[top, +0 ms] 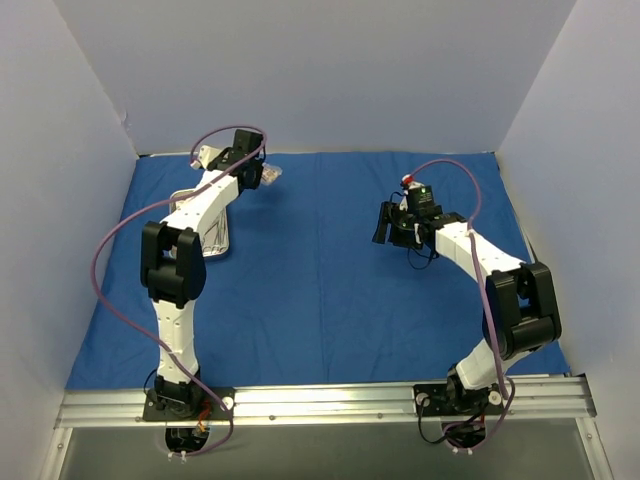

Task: Open and lay out the surgical kit
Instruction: Place the medical item in the surgical kit.

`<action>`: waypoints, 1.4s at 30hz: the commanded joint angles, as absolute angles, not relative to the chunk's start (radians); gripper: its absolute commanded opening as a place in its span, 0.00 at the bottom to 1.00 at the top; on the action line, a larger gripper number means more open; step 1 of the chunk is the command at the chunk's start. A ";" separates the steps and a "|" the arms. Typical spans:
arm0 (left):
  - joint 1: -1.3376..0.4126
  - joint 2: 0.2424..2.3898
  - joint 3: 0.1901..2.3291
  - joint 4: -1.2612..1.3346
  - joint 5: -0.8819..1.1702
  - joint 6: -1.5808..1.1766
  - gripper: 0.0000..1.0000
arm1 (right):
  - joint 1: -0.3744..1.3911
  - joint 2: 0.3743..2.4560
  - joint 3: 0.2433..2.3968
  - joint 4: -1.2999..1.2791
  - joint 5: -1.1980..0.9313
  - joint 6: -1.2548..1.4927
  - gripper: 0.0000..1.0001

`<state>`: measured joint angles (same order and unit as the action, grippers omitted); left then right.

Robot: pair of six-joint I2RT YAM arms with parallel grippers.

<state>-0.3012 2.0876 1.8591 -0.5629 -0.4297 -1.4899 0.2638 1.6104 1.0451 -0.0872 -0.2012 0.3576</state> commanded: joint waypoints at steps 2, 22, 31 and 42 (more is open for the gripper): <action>-0.321 2.149 1.950 -0.541 -0.551 -1.620 0.07 | 0.272 1.545 1.022 -0.109 -0.212 0.345 0.66; -0.380 2.258 1.861 -0.551 -0.539 -1.743 0.17 | 0.272 1.496 0.959 -0.110 -0.218 0.344 0.66; -0.403 2.230 1.815 -0.566 -0.497 -1.714 0.23 | 0.272 1.493 0.954 -0.104 -0.221 0.345 0.66; -0.408 2.203 1.792 -0.560 -0.431 -1.671 0.41 | 0.272 1.483 0.943 -0.095 -0.221 0.347 0.66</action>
<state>-0.4042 2.2803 1.7947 -0.5659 -0.4583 -1.6787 0.2638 1.5345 0.9546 -0.0937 -0.2111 0.3538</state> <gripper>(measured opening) 0.382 0.657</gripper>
